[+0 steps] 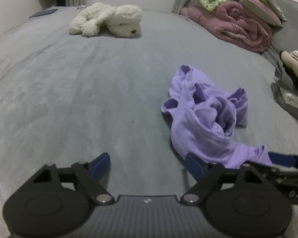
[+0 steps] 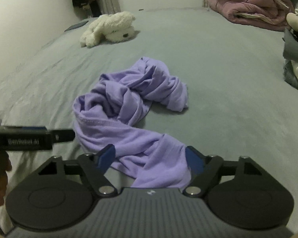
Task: Fold clothes
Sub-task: 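Move the right gripper toward the lavender shirt and grasp its edge, then grasp the shirt hem with the left gripper while the right gripper holds a sleeve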
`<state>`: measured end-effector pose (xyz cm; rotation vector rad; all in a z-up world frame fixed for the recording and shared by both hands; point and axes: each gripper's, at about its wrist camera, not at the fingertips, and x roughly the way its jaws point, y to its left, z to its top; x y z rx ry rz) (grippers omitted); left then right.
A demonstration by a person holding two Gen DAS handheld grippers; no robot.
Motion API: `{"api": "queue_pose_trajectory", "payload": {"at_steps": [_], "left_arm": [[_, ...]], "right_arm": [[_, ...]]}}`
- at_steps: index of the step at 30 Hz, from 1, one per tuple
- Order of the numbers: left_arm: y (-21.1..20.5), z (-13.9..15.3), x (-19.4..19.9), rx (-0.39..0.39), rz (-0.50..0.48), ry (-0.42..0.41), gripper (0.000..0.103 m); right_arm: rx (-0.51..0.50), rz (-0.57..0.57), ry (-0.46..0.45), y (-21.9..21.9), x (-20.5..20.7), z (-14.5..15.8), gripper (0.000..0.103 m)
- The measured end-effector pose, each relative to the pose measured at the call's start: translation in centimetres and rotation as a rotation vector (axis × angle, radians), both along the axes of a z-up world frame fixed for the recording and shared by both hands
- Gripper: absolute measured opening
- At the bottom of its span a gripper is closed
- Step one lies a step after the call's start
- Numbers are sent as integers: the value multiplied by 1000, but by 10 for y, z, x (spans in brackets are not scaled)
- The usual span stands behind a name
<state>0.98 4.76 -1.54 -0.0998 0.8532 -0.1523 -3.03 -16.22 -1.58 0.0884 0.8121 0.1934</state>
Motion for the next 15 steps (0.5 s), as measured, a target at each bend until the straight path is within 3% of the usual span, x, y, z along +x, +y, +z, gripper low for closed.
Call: {"api": "queue_pose_trajectory", "payload": {"at_steps": [2, 4, 5, 10, 15], "left_arm": [[1, 1, 2, -6, 5, -5, 80], [1, 1, 4, -14, 8, -10, 77], [1, 2, 5, -18, 9, -13, 76], [2, 2, 6, -41, 47, -29, 64], [2, 2, 9, -53, 58, -27, 64]], "right_arm": [[-21, -6, 16, 5, 7, -2, 58], [-38, -19, 20, 2, 8, -2, 22], [-42, -26, 22, 0, 9, -1, 11], [-36, -67, 8, -15, 5, 8, 10], [-66, -121, -28, -34, 0, 16, 9]]}}
